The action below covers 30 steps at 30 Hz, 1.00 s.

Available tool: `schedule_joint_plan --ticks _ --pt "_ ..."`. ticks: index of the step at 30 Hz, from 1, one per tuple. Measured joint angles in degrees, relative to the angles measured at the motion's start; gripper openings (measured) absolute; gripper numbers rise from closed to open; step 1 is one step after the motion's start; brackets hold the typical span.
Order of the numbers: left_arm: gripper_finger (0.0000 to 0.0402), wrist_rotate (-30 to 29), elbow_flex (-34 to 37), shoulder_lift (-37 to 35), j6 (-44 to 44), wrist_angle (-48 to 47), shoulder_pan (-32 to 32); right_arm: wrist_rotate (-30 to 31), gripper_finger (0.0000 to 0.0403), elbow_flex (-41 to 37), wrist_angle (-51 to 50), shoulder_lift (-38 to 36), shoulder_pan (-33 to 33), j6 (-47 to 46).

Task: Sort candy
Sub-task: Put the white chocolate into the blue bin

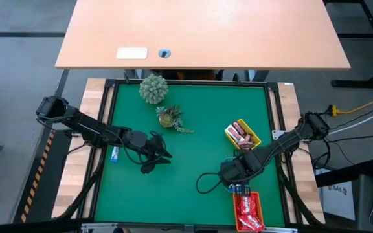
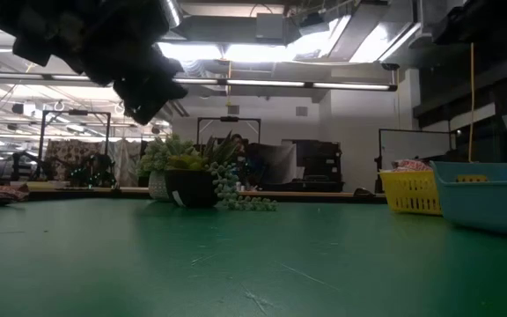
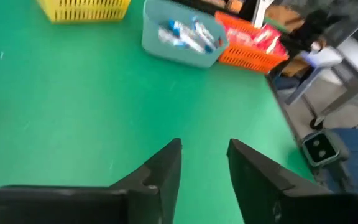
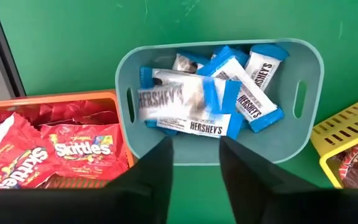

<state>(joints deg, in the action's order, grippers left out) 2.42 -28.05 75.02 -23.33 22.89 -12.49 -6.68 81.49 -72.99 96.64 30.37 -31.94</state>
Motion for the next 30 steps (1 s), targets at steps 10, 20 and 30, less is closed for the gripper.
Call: schedule_joint_plan --ticks 10,20,30 --pt "0.0234 -1.1 0.0 -0.1 -0.1 -4.3 0.5 0.0 0.0240 0.0 0.0 0.0 0.0 0.0" --pt "0.0240 2.9 -16.3 -2.8 2.7 -50.5 2.4 0.0 0.0268 0.0 0.4 0.0 0.0 0.0" --pt "0.0237 3.1 -24.2 -2.3 -33.4 -86.0 -0.6 0.0 0.0269 0.0 3.4 0.1 0.0 0.0"
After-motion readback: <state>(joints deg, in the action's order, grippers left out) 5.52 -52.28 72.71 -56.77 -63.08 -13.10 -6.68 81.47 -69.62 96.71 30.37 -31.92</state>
